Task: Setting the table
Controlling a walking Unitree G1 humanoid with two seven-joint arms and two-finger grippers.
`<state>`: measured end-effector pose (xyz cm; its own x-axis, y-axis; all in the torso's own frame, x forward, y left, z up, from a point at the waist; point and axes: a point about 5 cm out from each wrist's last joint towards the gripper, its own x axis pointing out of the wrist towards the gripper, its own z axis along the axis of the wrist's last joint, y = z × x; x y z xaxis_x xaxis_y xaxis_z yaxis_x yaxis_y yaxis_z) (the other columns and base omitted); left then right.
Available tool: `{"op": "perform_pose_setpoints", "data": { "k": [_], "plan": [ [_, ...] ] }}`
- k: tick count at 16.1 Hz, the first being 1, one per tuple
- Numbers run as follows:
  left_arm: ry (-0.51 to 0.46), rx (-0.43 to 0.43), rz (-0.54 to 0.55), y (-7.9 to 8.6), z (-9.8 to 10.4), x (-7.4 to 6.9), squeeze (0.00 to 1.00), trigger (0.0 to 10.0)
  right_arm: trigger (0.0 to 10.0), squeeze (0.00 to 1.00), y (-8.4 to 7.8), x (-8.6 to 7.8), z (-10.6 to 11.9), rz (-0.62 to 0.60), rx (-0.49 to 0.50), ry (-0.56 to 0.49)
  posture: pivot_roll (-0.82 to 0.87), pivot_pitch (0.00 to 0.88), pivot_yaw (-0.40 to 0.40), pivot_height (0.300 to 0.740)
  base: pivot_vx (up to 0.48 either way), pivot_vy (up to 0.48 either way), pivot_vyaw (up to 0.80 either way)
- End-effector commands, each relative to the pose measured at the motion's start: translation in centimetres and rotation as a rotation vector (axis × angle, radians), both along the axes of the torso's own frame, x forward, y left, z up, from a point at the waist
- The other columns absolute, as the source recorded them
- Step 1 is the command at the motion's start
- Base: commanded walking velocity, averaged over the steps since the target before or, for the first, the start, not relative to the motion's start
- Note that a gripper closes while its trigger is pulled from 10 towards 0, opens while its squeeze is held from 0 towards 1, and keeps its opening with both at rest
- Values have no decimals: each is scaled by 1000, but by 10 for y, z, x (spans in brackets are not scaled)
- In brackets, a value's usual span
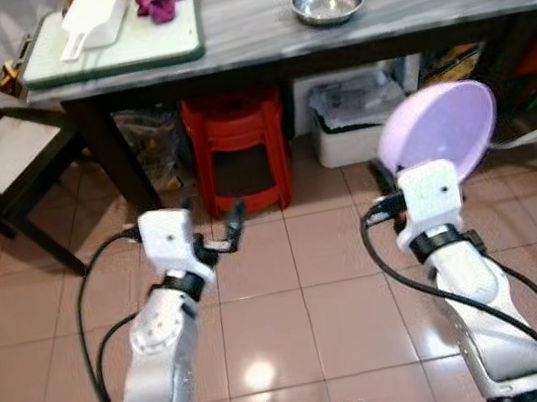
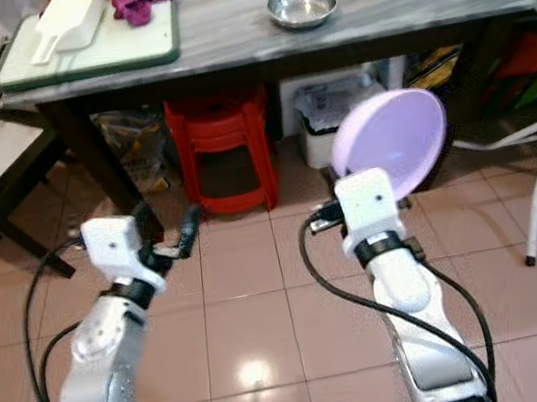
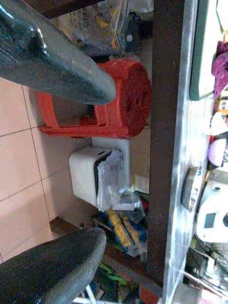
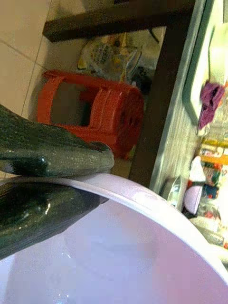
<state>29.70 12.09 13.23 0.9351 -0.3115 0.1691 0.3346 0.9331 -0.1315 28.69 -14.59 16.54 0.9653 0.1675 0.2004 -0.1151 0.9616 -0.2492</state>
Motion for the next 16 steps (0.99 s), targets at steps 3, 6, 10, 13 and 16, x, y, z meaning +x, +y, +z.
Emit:
{"op": "perform_pose_setpoints", "data": {
  "k": [3,6,10,13,16],
  "plan": [
    [3,-3,-36,-9,0,-1,0,10000,10000,0,-8,-1,2,-30,-8,-12,-187,203,8,740,307,0,140],
    [2,-5,-42,-10,0,-2,0,10000,10000,0,-7,-1,2,-31,-4,-13,-187,203,8,740,316,0,435],
    [-5,-9,-49,-11,2,-2,0,10000,10000,0,-8,0,4,-34,-4,-19,-187,203,8,740,407,0,0],
    [-5,-11,-50,-11,2,-1,0,10000,10000,0,-7,0,5,-32,-5,-20,-190,203,7,740,480,0,0],
    [-13,-17,-57,-13,3,-2,0,10000,10000,0,-8,1,4,-33,0,-15,-190,203,7,740,480,0,0]
  ]
}}
